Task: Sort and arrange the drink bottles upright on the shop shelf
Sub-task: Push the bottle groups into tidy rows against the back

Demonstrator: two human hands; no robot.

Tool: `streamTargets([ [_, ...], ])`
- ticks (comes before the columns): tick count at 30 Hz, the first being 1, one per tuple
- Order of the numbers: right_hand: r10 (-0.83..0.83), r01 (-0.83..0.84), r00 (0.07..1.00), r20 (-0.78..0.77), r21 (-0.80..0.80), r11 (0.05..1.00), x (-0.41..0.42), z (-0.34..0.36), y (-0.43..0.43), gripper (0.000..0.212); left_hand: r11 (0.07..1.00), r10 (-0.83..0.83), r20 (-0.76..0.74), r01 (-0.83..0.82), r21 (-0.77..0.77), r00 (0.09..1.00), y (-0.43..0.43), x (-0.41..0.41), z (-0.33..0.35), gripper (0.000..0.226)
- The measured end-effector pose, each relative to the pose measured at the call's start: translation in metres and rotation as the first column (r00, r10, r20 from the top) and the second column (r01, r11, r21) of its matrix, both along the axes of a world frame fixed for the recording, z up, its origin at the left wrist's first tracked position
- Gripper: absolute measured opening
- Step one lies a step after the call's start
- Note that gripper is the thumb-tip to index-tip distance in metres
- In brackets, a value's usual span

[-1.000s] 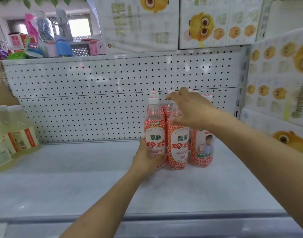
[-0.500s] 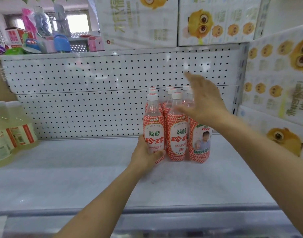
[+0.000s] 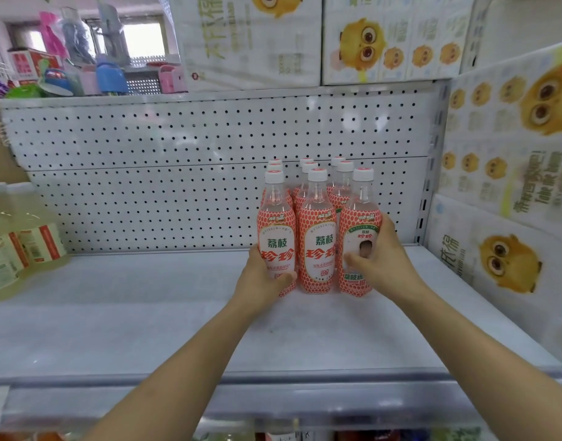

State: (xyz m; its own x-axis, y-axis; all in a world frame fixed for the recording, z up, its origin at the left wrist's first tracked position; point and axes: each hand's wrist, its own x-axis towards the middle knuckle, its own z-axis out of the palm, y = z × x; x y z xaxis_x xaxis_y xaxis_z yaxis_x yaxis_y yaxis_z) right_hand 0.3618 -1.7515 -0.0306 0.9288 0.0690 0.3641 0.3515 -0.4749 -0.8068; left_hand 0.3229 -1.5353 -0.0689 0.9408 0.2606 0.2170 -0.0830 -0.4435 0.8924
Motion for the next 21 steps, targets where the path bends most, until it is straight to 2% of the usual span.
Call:
streamTargets([
  [2,-0.044,0.052,0.993,0.107,-0.072,0.996,-0.012,-0.004,0.003,0.076,0.996,-0.004,0.061,-0.002,0.094,0.998,-0.004,-0.011,0.004,0.076],
  [4,-0.088,0.132,0.956,0.280,-0.143,0.981,-0.033,-0.011,0.008,0.083,0.971,0.006,0.154,-0.043,0.236,0.988,-0.006,-0.029,0.007,0.080],
  [6,-0.036,0.128,0.907,0.420,-0.194,0.973,-0.058,-0.016,0.020,0.081,0.928,0.015,0.265,-0.112,0.356,0.964,-0.005,-0.051,0.008,0.077],
  [8,0.061,0.070,0.874,0.483,-0.248,0.966,-0.078,-0.019,0.035,0.069,0.869,0.017,0.314,-0.169,0.464,0.949,0.001,-0.073,0.010,0.073],
  [11,0.190,-0.019,0.844,0.501,-0.327,0.945,-0.098,-0.018,0.062,0.047,0.815,0.068,0.340,-0.249,0.523,0.938,0.021,-0.099,0.007,0.074],
  [13,0.251,-0.068,0.825,0.507,-0.351,0.934,-0.106,-0.016,0.085,0.039,0.817,0.106,0.360,-0.287,0.500,0.927,0.043,-0.112,0.004,0.054],
  [15,0.300,-0.122,0.817,0.493,-0.361,0.925,-0.113,-0.013,0.109,0.033,0.810,0.130,0.387,-0.323,0.489,0.913,0.067,-0.124,0.002,0.039],
  [21,0.442,-0.294,0.808,0.390,-0.383,0.876,-0.126,-0.008,0.234,0.026,0.796,0.236,0.377,-0.400,0.453,0.896,0.188,-0.165,0.007,0.033],
])
